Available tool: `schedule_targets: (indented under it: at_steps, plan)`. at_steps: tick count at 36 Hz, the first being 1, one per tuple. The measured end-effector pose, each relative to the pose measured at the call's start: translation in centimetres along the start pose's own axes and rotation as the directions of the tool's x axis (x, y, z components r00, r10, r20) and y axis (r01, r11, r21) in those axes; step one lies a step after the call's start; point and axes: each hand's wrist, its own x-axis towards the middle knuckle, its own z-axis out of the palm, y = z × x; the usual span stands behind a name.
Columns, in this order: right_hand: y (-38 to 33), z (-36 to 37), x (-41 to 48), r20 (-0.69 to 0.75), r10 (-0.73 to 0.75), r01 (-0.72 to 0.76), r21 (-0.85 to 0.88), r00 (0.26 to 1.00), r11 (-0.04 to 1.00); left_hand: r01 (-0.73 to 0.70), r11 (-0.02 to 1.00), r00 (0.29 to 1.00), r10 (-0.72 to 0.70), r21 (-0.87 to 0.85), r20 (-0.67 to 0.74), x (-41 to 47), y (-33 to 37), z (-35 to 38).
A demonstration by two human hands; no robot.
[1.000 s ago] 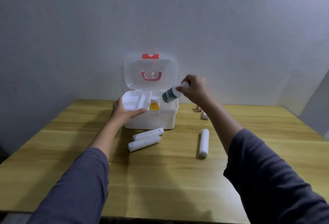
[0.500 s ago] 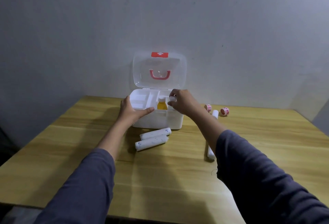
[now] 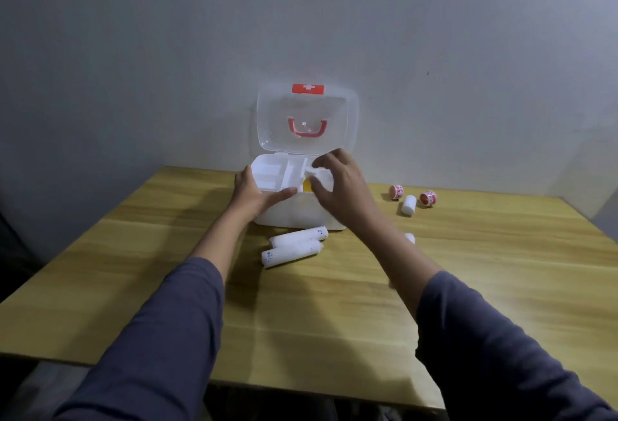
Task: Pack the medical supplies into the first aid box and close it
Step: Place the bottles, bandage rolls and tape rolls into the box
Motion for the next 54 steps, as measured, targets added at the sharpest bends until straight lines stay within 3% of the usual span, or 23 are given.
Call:
schedule_targets:
  at_steps: [5, 8, 10, 20, 23, 27, 32, 36, 45, 49, 54]
  plan:
    - [-0.2, 3.2, -4.1, 0.272, -0.115, 0.108, 0.04, 0.955, 0.993, -0.011, 1.0, 1.0, 0.011, 0.007, -0.008, -0.1, 0.0, 0.0]
    - [0.6, 5.4, -5.7, 0.44, -0.125, 0.178, -0.081, 0.889, 0.981, -0.024, 1.0, 1.0, 0.024, 0.009, -0.011, -0.2, -0.2, -0.1]
    - [1.1, 6.4, -6.3, 0.47, -0.125, 0.217, -0.146, 0.874, 0.965, -0.026, 1.0, 1.0, 0.026, 0.009, -0.006, -0.3, -0.2, -0.1]
    - [3.4, 5.3, -7.2, 0.45, -0.109, 0.25, -0.267, 0.886, 0.931, -0.034, 0.999, 0.999, 0.034, 0.01, -0.02, -0.7, 0.1, -0.2]
    - [4.0, 3.5, -7.8, 0.326, -0.181, 0.251, -0.186, 0.928, 0.95, -0.03, 1.0, 0.999, 0.03, 0.007, -0.017, -0.8, 0.2, -0.2]
    - [3.9, 0.9, -6.9, 0.036, -0.246, 0.246, 0.019, 0.969, 0.969, -0.024, 1.0, 1.0, 0.024, 0.004, -0.012, -1.1, 0.3, -0.3]
    - [2.9, -1.5, -2.4, -0.226, -0.031, 0.096, 0.279, 0.974, 0.956, -0.03, 1.0, 0.999, 0.03, -0.002, -0.011, -1.7, 0.6, -0.5]
    - [3.2, -2.4, 1.9, -0.289, 0.173, -0.018, 0.471, 0.941, 0.882, -0.025, 0.999, 0.999, 0.025, -0.022, -0.025, -1.8, 0.5, -0.7]
    - [6.4, -0.5, 6.5, -0.068, 0.431, -0.248, 0.733, 0.9, 0.634, -0.046, 0.997, 0.997, 0.042, -0.061, -0.066, -1.0, -0.6, 0.3]
    - [7.5, 0.9, 6.7, 0.121, 0.41, -0.392, 0.618, 0.904, 0.682, -0.041, 0.996, 0.998, 0.037, -0.073, -0.057, -1.2, -0.5, 0.3]
    - [8.3, 1.6, 6.9, 0.139, 0.429, -0.44, 0.477, 0.892, 0.761, -0.036, 0.996, 0.998, 0.031, -0.084, -0.06, -1.5, -0.2, 0.2]
